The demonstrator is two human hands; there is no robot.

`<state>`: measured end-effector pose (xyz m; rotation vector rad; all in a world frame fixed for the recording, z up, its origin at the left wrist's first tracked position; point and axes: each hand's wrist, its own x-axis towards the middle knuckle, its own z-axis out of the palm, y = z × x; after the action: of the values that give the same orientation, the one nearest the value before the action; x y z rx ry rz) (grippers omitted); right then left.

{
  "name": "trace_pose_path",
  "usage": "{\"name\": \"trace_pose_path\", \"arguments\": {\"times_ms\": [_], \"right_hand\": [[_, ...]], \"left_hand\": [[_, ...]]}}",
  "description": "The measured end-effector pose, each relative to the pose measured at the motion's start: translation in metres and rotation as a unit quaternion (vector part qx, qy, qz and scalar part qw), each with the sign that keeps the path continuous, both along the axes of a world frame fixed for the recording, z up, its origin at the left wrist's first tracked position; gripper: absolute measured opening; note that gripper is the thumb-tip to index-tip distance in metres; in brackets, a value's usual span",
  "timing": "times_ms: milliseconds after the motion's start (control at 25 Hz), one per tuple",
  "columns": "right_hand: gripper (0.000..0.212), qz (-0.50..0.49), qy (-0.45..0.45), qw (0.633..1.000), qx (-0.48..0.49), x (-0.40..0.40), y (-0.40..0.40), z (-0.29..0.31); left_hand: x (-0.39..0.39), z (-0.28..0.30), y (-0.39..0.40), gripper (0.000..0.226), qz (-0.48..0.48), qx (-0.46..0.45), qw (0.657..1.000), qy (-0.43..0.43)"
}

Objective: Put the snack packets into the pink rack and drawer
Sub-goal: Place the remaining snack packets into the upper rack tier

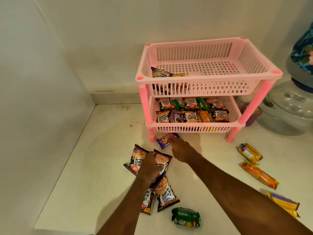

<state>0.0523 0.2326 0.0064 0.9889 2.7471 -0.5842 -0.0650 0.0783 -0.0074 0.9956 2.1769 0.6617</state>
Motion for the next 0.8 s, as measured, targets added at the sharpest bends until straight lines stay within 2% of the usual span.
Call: {"name": "trace_pose_path", "arguments": {"times_ms": [240, 400, 560, 680, 800], "right_hand": [[0.072, -0.016, -0.063, 0.996, 0.058, -0.017, -0.001, 0.000], [0.058, -0.009, -0.061, 0.987, 0.148, -0.004, 0.001, 0.001], [0.045, -0.013, -0.092, 0.977, 0.191, 0.020, 0.003, -0.005], [0.046, -0.052, -0.095, 0.981, 0.161, 0.039, 0.001, -0.010], [0.054, -0.120, -0.052, 0.987, 0.097, 0.058, -0.001, -0.014]], "left_hand": [[-0.001, -0.003, 0.000, 0.069, 0.013, -0.006, 1.000, -0.005], [-0.002, -0.001, 0.000, 0.070, 0.017, -0.007, 1.000, -0.004], [-0.006, 0.007, 0.000, 0.066, 0.009, -0.001, 1.000, -0.006], [-0.006, 0.013, -0.001, 0.067, 0.008, 0.013, 1.000, 0.000], [-0.003, 0.023, -0.003, 0.065, 0.014, 0.051, 0.999, 0.003]]}}
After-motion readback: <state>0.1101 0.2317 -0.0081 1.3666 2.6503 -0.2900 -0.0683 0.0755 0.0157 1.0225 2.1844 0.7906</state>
